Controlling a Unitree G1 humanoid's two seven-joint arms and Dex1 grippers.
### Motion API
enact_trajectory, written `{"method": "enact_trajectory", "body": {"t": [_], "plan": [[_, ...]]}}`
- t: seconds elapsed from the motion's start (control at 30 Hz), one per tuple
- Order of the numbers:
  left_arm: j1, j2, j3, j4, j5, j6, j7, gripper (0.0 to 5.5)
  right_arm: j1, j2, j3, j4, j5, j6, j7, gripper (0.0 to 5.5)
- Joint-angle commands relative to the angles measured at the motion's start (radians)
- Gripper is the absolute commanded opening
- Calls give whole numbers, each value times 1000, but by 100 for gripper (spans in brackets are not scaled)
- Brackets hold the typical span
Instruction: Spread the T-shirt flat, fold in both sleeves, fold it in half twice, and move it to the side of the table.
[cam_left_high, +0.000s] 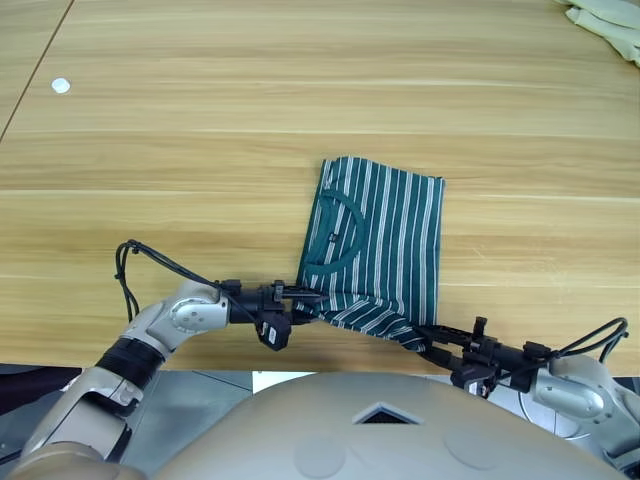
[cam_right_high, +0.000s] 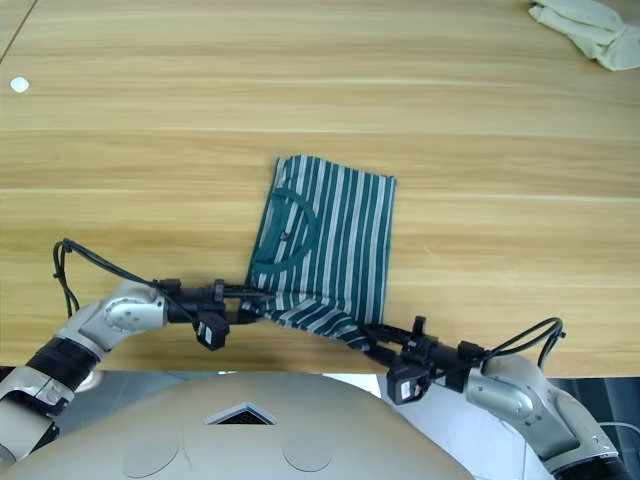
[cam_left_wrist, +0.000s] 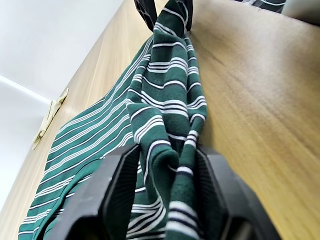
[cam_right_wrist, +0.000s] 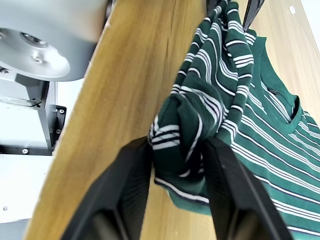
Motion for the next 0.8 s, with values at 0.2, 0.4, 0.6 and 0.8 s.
{"method": "enact_trajectory", "body": {"t": [0.2,0.4,0.6,0.8], "plan": [[103,36,-48,96,50,50,-16,97,-39,5,-31,30,72,21,-23,17],[187,41,-50,41,-76,66,-17,41,-23,-11,-54,3,198,16,13,5],[262,-1,-53,-45,-143,100,15,3,28,-27,-63,-33,262,26,50,5],[264,-49,40,-161,-229,194,71,3,20,-14,-108,-39,322,62,58,5]]}}
